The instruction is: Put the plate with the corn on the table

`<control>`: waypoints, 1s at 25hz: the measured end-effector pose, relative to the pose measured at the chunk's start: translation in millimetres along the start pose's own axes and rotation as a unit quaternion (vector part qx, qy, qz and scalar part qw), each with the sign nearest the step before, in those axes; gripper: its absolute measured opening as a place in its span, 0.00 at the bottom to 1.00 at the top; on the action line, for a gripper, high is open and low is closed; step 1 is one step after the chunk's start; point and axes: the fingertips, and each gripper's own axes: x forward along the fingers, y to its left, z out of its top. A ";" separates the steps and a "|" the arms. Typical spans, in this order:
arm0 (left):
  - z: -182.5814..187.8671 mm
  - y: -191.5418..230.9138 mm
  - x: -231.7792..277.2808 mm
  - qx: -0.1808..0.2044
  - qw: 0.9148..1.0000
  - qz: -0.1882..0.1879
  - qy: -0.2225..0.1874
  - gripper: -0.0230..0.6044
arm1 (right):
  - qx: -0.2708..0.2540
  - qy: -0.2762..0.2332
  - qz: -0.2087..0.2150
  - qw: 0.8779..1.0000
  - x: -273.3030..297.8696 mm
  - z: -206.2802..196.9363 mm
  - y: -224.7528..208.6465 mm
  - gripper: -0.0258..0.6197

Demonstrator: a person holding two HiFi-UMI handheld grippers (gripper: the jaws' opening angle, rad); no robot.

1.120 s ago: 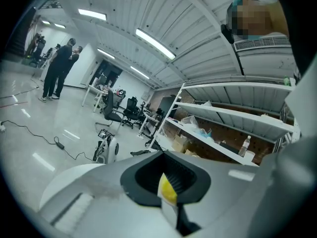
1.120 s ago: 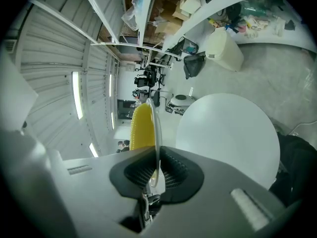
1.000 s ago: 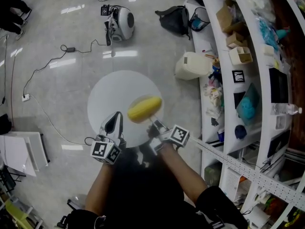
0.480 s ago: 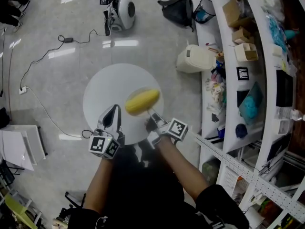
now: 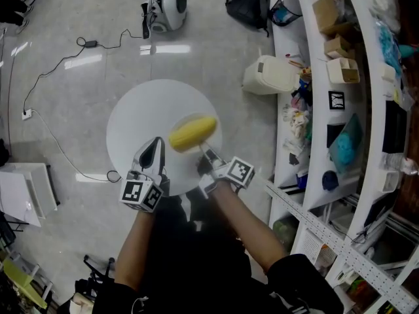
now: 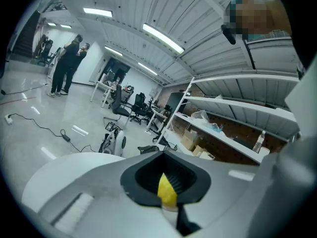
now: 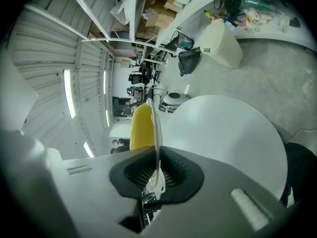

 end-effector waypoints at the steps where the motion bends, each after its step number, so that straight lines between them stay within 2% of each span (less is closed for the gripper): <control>1: -2.0 1.0 1.9 0.000 1.000 0.000 0.001 0.04 | -0.001 0.002 -0.003 1.000 1.2 1.2 -2.6 0.09; 13: -31.5 20.2 16.8 -0.004 1.000 0.014 0.004 0.04 | -0.020 0.017 -0.008 1.000 18.6 17.3 -31.8 0.09; 25: -47.2 33.7 30.0 -0.015 1.000 0.010 0.011 0.04 | -0.024 0.023 0.011 0.999 35.8 23.8 -50.2 0.09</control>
